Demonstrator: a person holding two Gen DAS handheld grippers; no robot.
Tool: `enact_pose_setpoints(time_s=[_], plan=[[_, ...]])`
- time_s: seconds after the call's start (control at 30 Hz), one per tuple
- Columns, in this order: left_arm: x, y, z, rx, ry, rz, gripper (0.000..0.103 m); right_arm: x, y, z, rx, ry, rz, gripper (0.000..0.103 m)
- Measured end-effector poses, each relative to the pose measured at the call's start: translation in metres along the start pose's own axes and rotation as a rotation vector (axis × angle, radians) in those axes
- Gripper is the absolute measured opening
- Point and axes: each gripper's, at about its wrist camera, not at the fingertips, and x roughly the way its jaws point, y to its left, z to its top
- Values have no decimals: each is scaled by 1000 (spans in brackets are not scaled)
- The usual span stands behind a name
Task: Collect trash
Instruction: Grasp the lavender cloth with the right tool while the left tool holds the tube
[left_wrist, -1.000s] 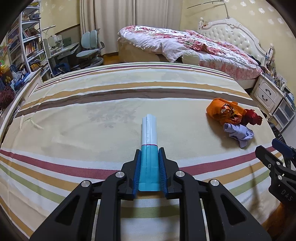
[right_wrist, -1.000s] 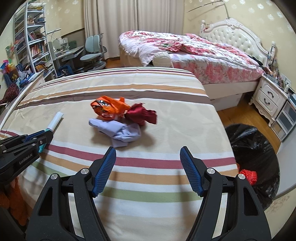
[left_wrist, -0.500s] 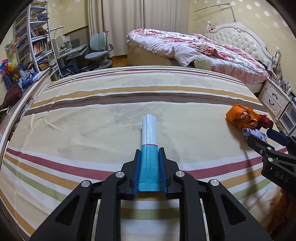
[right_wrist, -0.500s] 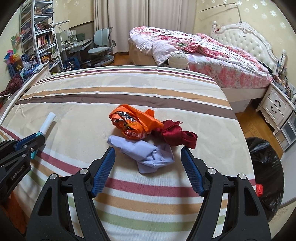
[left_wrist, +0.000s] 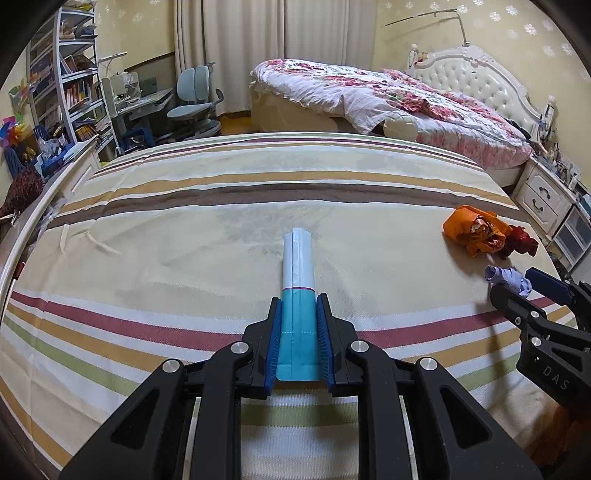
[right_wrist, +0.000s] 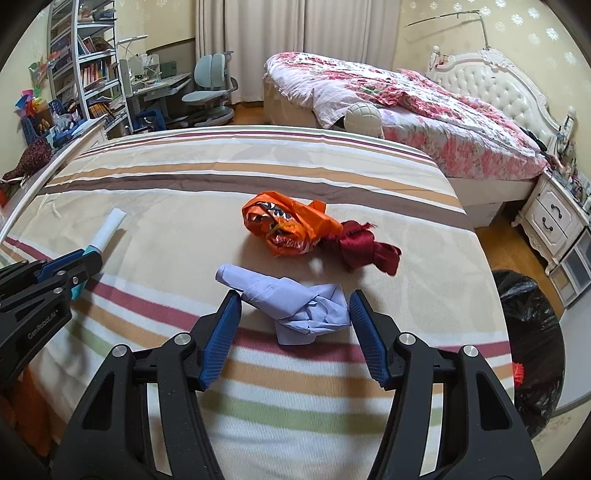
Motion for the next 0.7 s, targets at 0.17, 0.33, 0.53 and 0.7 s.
enact_pose_setpoints(time_s=[0.17,0.33,0.53,0.7], plan=[[-6,-7,-3,5,-7,-19,20,-15,-5,-7,5,-27,-19,59],[-15,-20,-4,24,-24,-45,20,-30,-20,-14,36,-50,-42,59],[-28,-41,-3,52,-59,-87,20,-46,-46,-22,88,-75,-74,59],[-37,-64,-3,81,-84,-122,20,-57,-70,-29,136,-93,-107,59]])
